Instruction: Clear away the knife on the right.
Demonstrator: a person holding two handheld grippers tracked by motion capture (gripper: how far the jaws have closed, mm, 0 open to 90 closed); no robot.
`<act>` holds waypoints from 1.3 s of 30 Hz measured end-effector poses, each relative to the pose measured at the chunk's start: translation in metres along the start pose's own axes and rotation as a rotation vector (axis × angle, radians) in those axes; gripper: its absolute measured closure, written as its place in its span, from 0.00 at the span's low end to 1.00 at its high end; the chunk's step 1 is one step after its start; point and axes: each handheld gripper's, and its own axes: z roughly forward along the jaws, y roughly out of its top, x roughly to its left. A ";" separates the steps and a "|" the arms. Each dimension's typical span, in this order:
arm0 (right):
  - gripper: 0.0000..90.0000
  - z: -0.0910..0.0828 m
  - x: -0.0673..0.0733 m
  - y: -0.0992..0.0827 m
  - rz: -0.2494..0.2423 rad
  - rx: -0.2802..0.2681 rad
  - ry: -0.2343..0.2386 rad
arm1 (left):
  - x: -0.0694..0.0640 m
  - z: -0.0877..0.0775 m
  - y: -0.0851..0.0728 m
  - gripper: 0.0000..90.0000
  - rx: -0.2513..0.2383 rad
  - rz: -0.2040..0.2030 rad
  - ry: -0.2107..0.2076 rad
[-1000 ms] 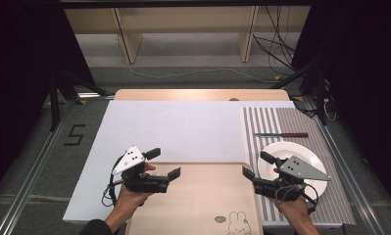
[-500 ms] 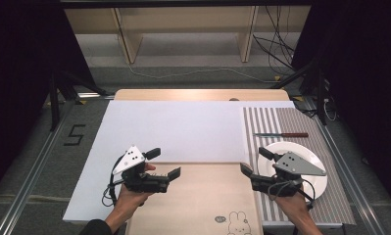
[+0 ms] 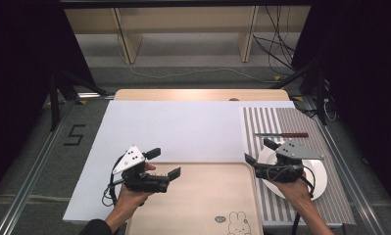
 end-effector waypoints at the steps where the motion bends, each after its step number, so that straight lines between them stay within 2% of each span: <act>1: 0.23 0.001 -0.002 0.001 -0.001 0.005 -0.002 | 0.000 0.000 0.000 0.02 0.000 0.000 0.000; 13: 0.24 0.018 -0.027 0.010 -0.003 0.084 -0.016 | 0.000 0.000 0.000 0.02 0.003 0.003 0.001; 19: 0.25 0.030 -0.042 0.014 -0.001 0.165 -0.015 | 0.001 0.000 0.000 0.02 0.003 0.003 0.000; 21: 0.25 0.033 -0.049 0.015 0.009 0.205 0.009 | 0.000 0.001 0.000 0.02 0.002 0.002 0.000; 32: 0.25 0.054 -0.081 0.016 0.046 0.308 -0.039 | 0.000 0.001 0.000 0.02 0.002 0.001 0.000; 39: 0.25 0.061 -0.103 0.018 0.089 0.329 -0.066 | 0.001 0.001 0.000 0.02 0.000 -0.001 0.000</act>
